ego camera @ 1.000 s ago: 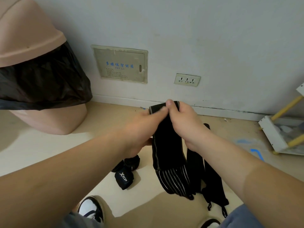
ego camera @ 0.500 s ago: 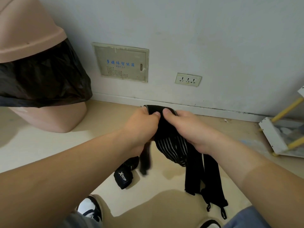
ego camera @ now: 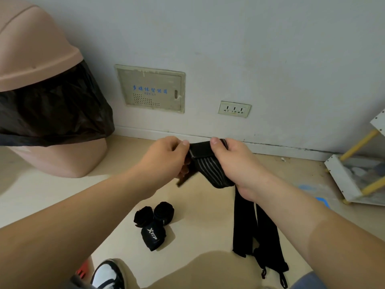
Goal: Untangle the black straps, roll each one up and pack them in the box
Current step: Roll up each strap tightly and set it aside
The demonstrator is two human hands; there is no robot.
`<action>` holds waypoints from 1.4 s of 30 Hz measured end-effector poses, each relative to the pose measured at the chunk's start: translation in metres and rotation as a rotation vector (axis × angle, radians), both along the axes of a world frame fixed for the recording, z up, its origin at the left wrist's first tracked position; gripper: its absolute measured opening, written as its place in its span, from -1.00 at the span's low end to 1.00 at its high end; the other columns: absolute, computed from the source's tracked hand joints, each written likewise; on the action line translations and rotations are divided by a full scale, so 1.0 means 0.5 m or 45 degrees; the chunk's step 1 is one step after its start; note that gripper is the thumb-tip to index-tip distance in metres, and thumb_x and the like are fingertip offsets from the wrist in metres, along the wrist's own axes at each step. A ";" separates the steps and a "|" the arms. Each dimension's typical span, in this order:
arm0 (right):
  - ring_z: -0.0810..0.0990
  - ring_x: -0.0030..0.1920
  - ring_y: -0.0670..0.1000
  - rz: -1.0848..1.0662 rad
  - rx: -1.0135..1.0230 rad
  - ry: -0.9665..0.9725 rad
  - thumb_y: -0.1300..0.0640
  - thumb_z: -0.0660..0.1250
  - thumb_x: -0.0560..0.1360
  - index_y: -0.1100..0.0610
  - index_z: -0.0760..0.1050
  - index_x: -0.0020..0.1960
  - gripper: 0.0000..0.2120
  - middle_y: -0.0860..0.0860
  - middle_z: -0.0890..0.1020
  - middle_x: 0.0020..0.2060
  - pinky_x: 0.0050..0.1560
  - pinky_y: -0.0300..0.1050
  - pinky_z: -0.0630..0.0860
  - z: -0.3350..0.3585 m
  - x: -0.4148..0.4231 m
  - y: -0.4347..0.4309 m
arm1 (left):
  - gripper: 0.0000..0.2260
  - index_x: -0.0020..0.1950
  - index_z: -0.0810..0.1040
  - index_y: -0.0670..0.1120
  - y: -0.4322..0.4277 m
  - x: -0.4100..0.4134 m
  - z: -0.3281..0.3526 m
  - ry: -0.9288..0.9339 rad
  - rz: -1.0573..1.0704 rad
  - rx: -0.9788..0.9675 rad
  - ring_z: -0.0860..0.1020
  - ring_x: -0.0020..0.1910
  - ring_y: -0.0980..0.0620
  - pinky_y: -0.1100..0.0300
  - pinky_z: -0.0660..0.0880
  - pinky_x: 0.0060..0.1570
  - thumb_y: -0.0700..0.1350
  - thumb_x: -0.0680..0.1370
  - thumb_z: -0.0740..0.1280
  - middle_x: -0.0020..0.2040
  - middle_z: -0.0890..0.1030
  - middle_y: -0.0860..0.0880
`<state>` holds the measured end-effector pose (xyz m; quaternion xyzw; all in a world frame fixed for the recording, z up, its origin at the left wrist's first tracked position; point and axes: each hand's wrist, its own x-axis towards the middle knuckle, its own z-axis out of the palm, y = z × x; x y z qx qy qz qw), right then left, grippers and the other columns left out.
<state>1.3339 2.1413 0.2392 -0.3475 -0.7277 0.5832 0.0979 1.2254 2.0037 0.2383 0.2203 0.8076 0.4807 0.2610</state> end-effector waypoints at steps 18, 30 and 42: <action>0.69 -0.30 0.07 -0.054 -0.657 -0.011 -0.13 0.38 0.66 0.15 0.65 0.08 -0.68 0.08 0.72 -0.24 -0.24 0.00 0.61 0.004 0.021 0.032 | -0.67 0.33 0.66 0.04 0.009 0.031 -0.033 0.815 -0.342 0.134 0.61 -0.15 0.09 0.18 0.51 -0.10 -0.24 0.66 0.26 -0.11 0.74 0.08; 0.76 -0.06 0.04 0.017 -0.080 0.263 0.34 0.43 0.61 0.03 0.66 0.18 -0.74 0.04 0.80 -0.06 -0.06 -0.04 0.69 -0.009 0.031 0.046 | -0.78 0.11 0.70 -0.07 0.011 0.029 -0.013 0.016 -0.073 0.246 0.74 -0.15 0.01 0.13 0.70 -0.08 -0.25 0.71 0.26 -0.12 0.78 -0.04; 0.75 0.06 -0.05 0.152 -0.039 0.058 0.02 0.41 0.67 -0.02 0.73 0.14 -0.87 -0.08 0.80 -0.02 0.16 -0.05 0.60 -0.014 0.034 0.054 | -0.80 0.15 0.67 -0.12 0.008 0.026 -0.013 -0.284 -0.211 0.373 0.69 -0.15 0.01 0.14 0.63 -0.11 -0.23 0.73 0.24 -0.03 0.76 -0.13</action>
